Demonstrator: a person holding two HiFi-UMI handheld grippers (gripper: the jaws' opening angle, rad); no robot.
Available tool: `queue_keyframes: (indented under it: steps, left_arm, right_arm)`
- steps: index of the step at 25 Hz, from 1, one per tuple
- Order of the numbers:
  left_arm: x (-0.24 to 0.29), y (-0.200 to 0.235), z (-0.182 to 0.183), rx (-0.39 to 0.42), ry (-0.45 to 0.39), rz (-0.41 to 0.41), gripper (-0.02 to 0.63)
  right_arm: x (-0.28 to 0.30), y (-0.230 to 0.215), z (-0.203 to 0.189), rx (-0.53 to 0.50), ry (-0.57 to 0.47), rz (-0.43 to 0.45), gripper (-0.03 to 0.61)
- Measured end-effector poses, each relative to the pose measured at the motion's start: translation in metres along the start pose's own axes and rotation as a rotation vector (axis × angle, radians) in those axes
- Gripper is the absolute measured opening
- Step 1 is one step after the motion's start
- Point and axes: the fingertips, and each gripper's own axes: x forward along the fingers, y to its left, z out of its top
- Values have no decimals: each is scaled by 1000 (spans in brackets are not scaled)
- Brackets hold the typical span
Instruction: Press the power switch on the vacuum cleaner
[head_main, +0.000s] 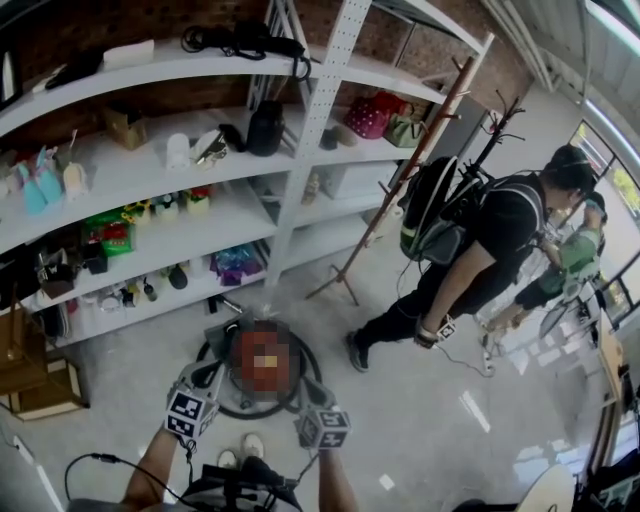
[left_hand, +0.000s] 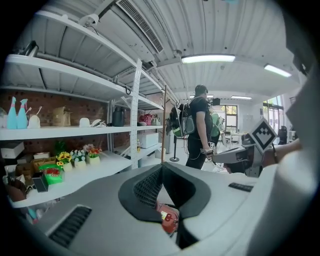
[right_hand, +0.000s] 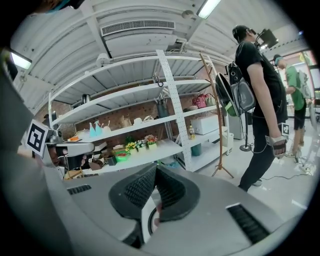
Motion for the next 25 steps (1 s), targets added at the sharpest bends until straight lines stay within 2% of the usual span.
queue_keyframes:
  steps: [4, 13, 25]
  left_arm:
    - [-5, -2, 13, 13, -16, 8, 6]
    - [-17, 5, 39, 41, -63, 29, 6]
    - [-36, 8, 40, 44, -70, 65, 6]
  right_arm:
    - [-14, 4, 11, 18, -8, 10, 11]
    - [-36, 9, 39, -18, -69, 5, 11]
    - [-56, 10, 50, -6, -119, 11, 11]
